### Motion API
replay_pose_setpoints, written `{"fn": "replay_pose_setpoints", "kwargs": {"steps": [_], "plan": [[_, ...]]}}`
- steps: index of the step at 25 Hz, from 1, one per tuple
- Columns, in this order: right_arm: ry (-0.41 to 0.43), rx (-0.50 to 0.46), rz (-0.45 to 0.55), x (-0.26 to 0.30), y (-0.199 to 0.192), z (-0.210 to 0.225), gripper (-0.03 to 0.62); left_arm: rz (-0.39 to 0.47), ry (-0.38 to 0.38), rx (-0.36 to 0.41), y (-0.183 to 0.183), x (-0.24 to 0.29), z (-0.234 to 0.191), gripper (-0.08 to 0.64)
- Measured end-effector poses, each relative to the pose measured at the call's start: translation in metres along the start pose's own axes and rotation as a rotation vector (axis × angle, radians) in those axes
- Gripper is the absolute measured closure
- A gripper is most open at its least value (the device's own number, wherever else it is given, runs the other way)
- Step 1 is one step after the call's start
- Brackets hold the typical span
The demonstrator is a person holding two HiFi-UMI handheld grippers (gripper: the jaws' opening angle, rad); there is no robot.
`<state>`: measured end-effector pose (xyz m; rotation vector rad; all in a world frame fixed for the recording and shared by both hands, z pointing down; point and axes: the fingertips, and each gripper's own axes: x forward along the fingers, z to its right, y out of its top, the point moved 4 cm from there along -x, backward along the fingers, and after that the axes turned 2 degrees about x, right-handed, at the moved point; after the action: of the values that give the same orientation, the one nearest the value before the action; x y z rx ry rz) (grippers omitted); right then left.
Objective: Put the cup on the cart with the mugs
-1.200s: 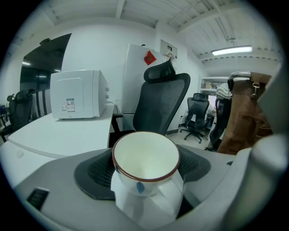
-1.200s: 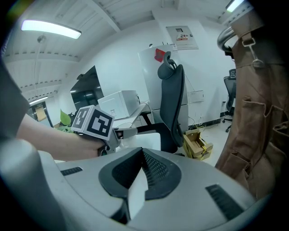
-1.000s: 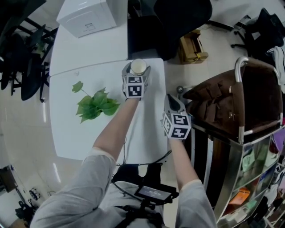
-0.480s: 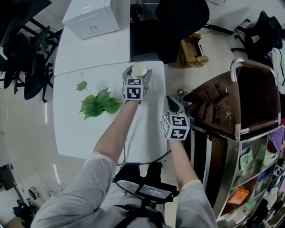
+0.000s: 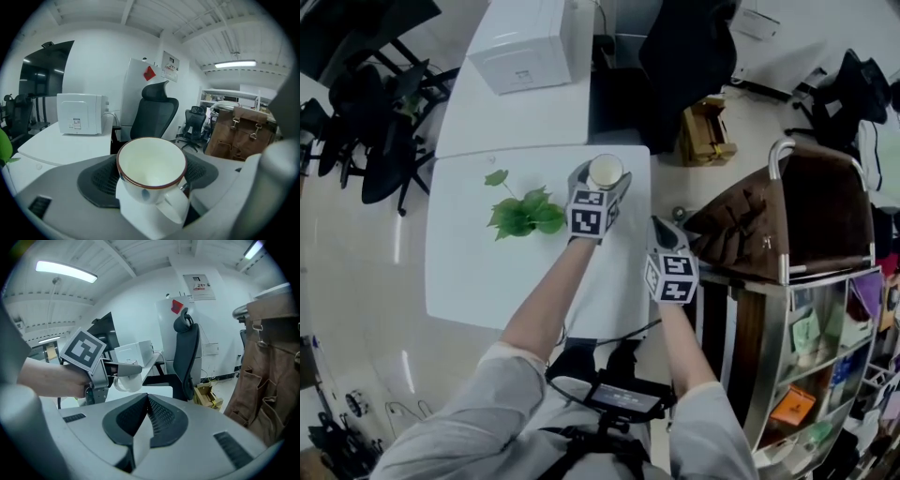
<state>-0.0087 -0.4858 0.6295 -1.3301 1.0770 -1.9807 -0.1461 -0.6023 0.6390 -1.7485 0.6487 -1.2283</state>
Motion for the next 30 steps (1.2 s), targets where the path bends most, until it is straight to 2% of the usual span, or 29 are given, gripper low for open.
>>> {"fn": "replay_pose_setpoints", "kwargs": {"steps": [9, 15, 23, 30], "plan": [[0.08, -0.045, 0.029, -0.051, 0.005, -0.022, 0.591, 0.007, -0.052, 0.075, 0.003, -0.097, 0.031, 0.161], [0.139, -0.112, 0.029, -0.1, 0.006, -0.047, 0.591, 0.009, -0.088, 0.096, -0.005, -0.169, 0.06, 0.161], [0.241, -0.215, 0.02, -0.166, -0.011, -0.081, 0.591, 0.021, -0.091, 0.117, -0.022, -0.257, 0.097, 0.161], [0.285, -0.182, 0.035, -0.222, -0.024, -0.088, 0.591, 0.039, -0.075, 0.104, -0.035, -0.325, 0.129, 0.161]]}}
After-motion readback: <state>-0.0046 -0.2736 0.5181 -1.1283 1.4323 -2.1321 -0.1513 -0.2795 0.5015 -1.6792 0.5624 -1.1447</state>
